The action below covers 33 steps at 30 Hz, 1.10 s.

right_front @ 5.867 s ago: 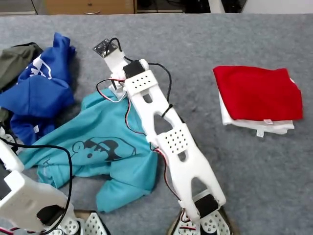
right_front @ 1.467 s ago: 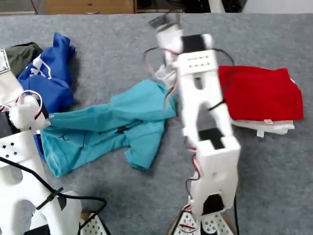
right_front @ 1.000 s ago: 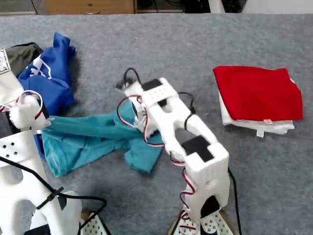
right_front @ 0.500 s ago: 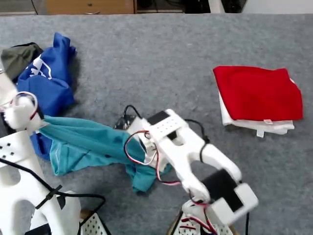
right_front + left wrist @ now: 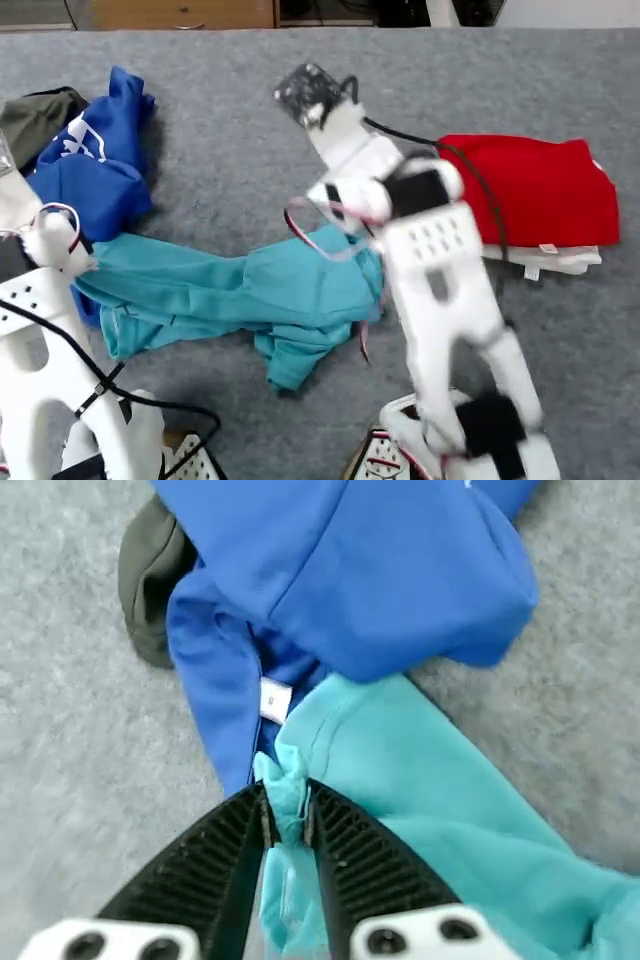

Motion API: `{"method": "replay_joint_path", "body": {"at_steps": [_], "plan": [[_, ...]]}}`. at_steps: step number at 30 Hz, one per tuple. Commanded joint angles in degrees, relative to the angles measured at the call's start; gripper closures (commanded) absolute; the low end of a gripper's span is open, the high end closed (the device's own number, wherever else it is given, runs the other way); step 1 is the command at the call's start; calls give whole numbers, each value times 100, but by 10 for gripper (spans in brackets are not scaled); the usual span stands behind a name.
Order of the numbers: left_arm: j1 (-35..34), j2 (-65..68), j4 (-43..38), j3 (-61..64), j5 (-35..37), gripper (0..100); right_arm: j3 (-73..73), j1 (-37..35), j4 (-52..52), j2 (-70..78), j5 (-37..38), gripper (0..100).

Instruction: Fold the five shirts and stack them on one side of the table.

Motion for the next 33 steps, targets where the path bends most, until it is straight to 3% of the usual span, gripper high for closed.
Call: {"method": "replay_joint_path", "body": {"at_steps": [1,6,13,17,26,33], "plan": [[273,-48,-853,484,0,981,-927,66,-53,1710,-519,886],[624,-48,-1486,1222,141,981,-3037,75,1284,3767,-826,885],[651,-48,-1662,1521,167,981,-5024,505,2866,5200,-897,841],[651,-48,-2031,1767,149,981,-5033,681,2963,5226,-615,791],[659,-48,-2075,1802,158,981,-4101,365,2734,4760,62,804],[659,-48,-2084,1802,158,981,-4004,154,2734,4725,158,804]]}}
